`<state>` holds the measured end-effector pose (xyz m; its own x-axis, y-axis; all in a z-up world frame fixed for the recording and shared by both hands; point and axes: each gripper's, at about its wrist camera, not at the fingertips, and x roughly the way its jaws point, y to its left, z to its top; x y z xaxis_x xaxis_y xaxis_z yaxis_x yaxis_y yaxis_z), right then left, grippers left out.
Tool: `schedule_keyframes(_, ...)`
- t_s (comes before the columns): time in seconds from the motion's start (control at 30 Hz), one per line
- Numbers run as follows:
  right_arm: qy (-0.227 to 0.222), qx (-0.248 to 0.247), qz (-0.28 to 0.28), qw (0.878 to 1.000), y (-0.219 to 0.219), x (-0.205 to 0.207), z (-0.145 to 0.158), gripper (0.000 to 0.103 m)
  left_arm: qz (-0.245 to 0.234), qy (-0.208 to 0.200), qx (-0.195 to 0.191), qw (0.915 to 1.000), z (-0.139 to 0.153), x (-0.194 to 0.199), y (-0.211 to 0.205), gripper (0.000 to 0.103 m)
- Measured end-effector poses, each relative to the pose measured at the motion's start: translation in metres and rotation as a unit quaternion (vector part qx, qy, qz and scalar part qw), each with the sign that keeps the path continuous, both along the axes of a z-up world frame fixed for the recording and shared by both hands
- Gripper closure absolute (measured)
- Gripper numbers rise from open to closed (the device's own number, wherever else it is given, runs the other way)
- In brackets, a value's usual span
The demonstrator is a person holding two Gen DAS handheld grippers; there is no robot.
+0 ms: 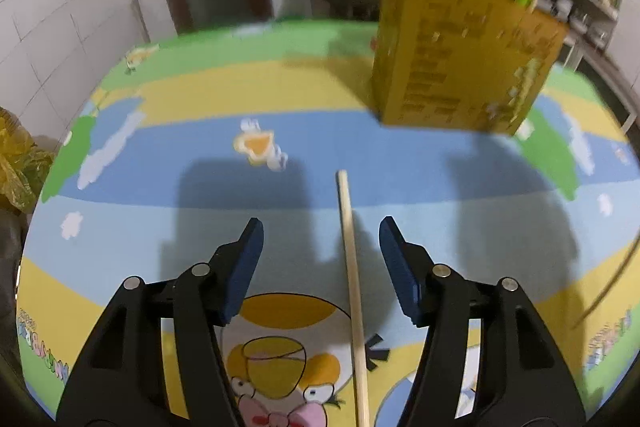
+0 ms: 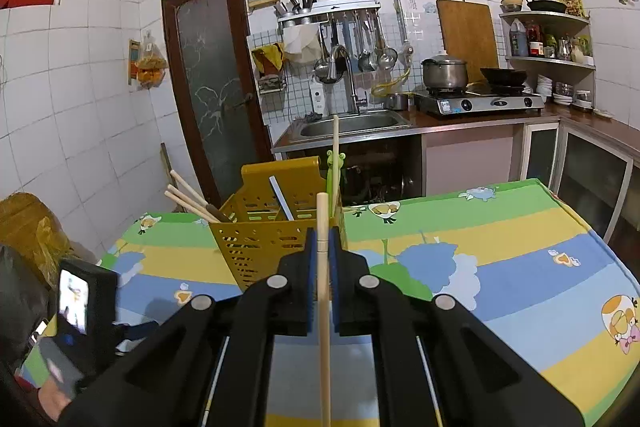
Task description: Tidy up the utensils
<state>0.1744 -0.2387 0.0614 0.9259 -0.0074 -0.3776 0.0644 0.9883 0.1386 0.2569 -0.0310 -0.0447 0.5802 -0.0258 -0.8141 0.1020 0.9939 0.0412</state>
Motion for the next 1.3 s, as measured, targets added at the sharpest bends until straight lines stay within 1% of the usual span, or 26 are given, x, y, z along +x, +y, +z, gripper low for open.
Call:
schedule_keyframes(0.07, 0.001, 0.001, -0.001, 1.000, -0.002, 0.001, -0.002, 0.097, 0.006, 0.019, 0.004, 0.9998, -0.010, 0.008, -0.002, 0.044)
schedule_keyframes(0.13, 0.004, 0.003, -0.001, 1.000, -0.004, 0.003, -0.004, 0.097, 0.007, 0.037, 0.000, 0.9993, -0.018, 0.016, -0.001, 0.045)
schedule_keyframes(0.17, 0.005, 0.003, -0.002, 1.000, -0.004, 0.003, -0.004, 0.097, 0.009, 0.036, -0.004, 0.9993, -0.019, 0.017, -0.001, 0.047)
schedule_keyframes(0.2, 0.005, 0.004, -0.002, 1.000, -0.004, 0.003, -0.005, 0.097, 0.010, 0.033, -0.007, 0.9994, -0.018, 0.017, -0.001, 0.051)
schedule_keyframes(0.23, 0.005, 0.005, -0.003, 1.000, -0.005, 0.003, -0.005, 0.097, 0.007, 0.033, -0.010, 0.9994, -0.018, 0.018, -0.001, 0.062)
schedule_keyframes(0.27, 0.005, 0.005, -0.003, 1.000, -0.005, 0.003, -0.006, 0.097, 0.003, 0.036, -0.012, 0.9993, -0.017, 0.019, -0.002, 0.071)
schedule_keyframes(0.3, 0.005, 0.005, -0.003, 1.000, -0.004, 0.003, -0.006, 0.097, 0.001, 0.037, -0.014, 0.9992, -0.017, 0.020, -0.002, 0.075)
schedule_keyframes(0.33, 0.005, 0.006, -0.003, 1.000, -0.005, 0.003, -0.006, 0.097, 0.000, 0.039, -0.016, 0.9991, -0.017, 0.021, -0.003, 0.084)
schedule_keyframes(0.37, 0.005, 0.007, -0.003, 1.000, -0.005, 0.003, -0.006, 0.097, -0.002, 0.041, -0.016, 0.9990, -0.017, 0.022, -0.004, 0.089)
schedule_keyframes(0.4, 0.005, 0.008, -0.004, 1.000, -0.005, 0.003, -0.007, 0.097, -0.001, 0.042, -0.017, 0.9990, -0.016, 0.023, -0.004, 0.091)
schedule_keyframes(0.43, 0.004, 0.008, -0.004, 1.000, -0.005, 0.002, -0.007, 0.097, -0.001, 0.042, -0.018, 0.9990, -0.016, 0.024, -0.004, 0.096)
schedule_keyframes(0.57, 0.002, 0.005, -0.004, 1.000, -0.003, 0.001, -0.004, 0.097, 0.004, 0.036, -0.033, 0.9988, -0.012, 0.022, -0.001, 0.098)
schedule_keyframes(0.63, -0.002, 0.005, -0.005, 1.000, -0.003, -0.001, -0.002, 0.097, 0.005, 0.021, -0.046, 0.9987, -0.002, 0.017, 0.002, 0.098)
schedule_keyframes(0.7, -0.008, 0.003, -0.006, 1.000, -0.002, -0.003, 0.000, 0.097, 0.006, -0.002, -0.062, 0.9980, 0.015, 0.009, 0.005, 0.098)
schedule_keyframes(0.73, -0.010, 0.003, -0.006, 1.000, -0.002, -0.005, 0.001, 0.097, 0.005, -0.015, -0.070, 0.9974, 0.024, 0.005, 0.007, 0.098)
schedule_keyframes(0.83, -0.017, 0.000, -0.006, 1.000, 0.000, -0.008, 0.005, 0.097, 0.005, -0.074, -0.088, 0.9934, 0.059, -0.013, 0.011, 0.098)
schedule_keyframes(0.9, -0.022, -0.001, -0.005, 1.000, 0.002, -0.010, 0.007, 0.097, 0.002, -0.121, -0.096, 0.9879, 0.084, -0.028, 0.012, 0.098)
schedule_keyframes(1.03, -0.026, -0.005, -0.004, 1.000, 0.005, -0.012, 0.009, 0.097, -0.007, -0.189, -0.103, 0.9765, 0.119, -0.051, 0.010, 0.098)
schedule_keyframes(1.07, -0.028, -0.006, -0.004, 1.000, 0.006, -0.012, 0.009, 0.097, -0.009, -0.199, -0.101, 0.9746, 0.123, -0.053, 0.008, 0.099)
schedule_keyframes(1.1, -0.028, -0.008, -0.004, 1.000, 0.006, -0.012, 0.009, 0.097, -0.011, -0.205, -0.098, 0.9737, 0.125, -0.054, 0.006, 0.099)
schedule_keyframes(1.17, -0.026, -0.007, -0.003, 1.000, 0.007, -0.012, 0.008, 0.097, -0.014, -0.196, -0.090, 0.9763, 0.125, -0.050, 0.004, 0.098)
schedule_keyframes(1.23, -0.021, -0.008, -0.003, 1.000, 0.006, -0.011, 0.005, 0.097, -0.011, -0.171, -0.086, 0.9815, 0.116, -0.043, 0.004, 0.098)
schedule_keyframes(1.3, -0.016, -0.006, -0.003, 1.000, 0.004, -0.009, 0.002, 0.097, -0.003, -0.125, -0.077, 0.9891, 0.095, -0.025, 0.007, 0.097)
